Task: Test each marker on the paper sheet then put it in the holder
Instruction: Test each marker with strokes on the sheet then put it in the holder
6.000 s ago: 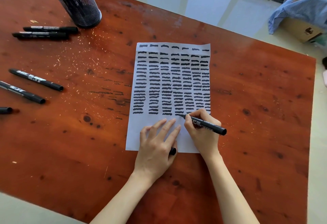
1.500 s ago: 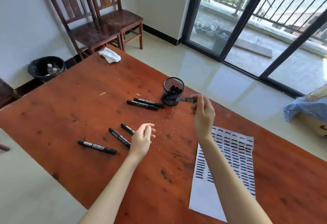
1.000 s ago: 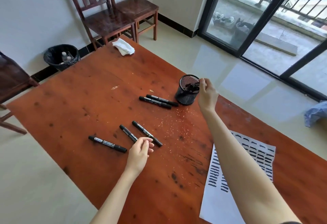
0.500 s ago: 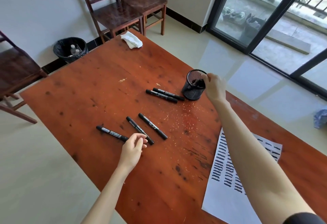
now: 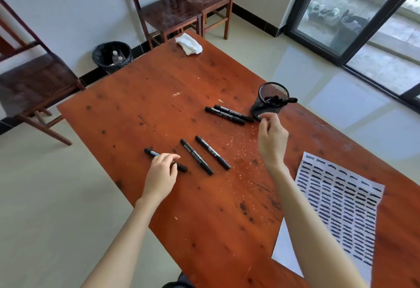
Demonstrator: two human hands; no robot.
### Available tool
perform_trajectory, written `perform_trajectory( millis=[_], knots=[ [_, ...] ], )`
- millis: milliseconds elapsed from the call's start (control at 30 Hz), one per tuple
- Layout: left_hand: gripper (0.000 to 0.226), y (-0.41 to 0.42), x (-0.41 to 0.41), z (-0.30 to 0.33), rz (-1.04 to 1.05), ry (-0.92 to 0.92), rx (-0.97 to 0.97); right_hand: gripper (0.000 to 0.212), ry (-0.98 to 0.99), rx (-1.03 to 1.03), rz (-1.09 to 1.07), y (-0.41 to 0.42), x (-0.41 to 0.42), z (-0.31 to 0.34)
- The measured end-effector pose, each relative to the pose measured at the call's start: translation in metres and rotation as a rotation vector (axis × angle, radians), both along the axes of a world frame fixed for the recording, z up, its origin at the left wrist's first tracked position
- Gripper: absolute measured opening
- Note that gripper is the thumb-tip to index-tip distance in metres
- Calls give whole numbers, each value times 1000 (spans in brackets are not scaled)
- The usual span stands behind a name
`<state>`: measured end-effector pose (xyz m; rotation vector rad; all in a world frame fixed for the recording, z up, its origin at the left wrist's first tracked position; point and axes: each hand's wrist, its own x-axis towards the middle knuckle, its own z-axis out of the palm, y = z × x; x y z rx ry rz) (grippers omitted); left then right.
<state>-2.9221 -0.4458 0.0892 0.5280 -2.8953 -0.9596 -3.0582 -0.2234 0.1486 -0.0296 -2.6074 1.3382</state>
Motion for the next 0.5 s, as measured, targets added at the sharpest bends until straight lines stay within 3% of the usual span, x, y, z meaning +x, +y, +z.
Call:
perform_trajectory(
  millis=[133,300,400,500],
  knots=[
    [27,-34,-14,-8,-207,-69,-333,17,-159,-60,141,-5,61,-36],
    [28,-47,-16,-16,-349,-24,-457,22,-398,-163,109,6,120,-59],
    [23,-33,-14,-7,-376,66,-385,25,-499,-227,79,17,144,-59],
    [19,10,-7,17,-307,214,-68,25,-594,-273,57,31,162,-56]
  ],
)
